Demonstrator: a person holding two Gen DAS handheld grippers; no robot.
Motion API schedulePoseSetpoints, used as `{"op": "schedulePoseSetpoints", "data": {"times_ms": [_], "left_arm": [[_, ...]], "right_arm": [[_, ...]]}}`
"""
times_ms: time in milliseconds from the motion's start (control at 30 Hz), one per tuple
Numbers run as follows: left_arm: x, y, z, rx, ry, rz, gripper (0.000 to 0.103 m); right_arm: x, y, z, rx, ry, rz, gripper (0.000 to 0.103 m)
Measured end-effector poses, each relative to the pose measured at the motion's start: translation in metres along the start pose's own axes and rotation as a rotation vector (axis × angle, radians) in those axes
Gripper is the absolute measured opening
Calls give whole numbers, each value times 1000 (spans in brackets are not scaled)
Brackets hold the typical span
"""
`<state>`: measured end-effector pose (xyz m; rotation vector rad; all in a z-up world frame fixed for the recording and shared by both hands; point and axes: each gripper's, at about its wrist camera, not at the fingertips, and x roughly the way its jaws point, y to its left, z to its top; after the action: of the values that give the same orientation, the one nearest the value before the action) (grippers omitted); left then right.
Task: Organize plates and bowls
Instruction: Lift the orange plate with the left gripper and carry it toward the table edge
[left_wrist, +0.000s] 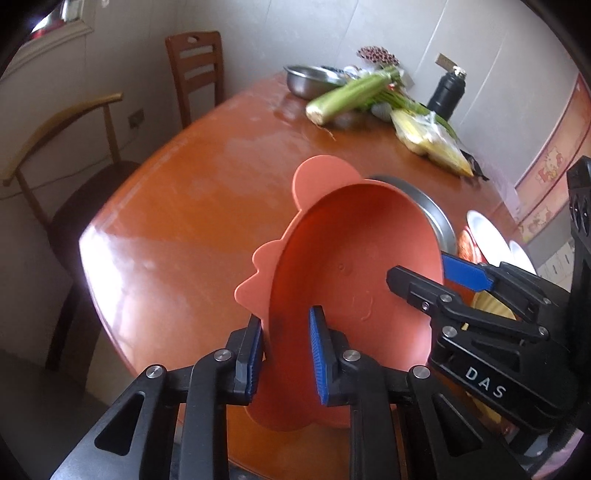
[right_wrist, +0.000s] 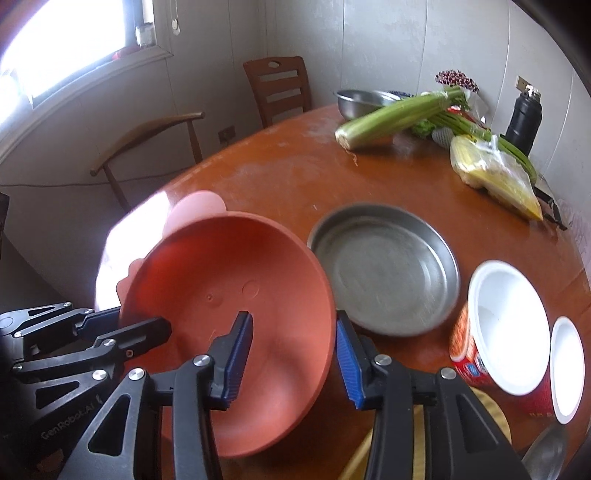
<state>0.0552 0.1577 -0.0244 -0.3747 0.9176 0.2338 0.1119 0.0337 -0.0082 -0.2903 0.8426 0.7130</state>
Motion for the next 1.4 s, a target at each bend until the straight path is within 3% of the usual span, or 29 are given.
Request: {"op": "schedulePoseSetpoints", "data": {"times_ms": [533, 1400], "left_arm": [[25, 45, 30, -59, 5, 40, 25], [63, 38, 69, 0, 9, 74, 31]], "right_arm": [[27, 31, 53, 22, -16, 20, 45], [47, 17, 16, 98, 119, 45, 46]]}}
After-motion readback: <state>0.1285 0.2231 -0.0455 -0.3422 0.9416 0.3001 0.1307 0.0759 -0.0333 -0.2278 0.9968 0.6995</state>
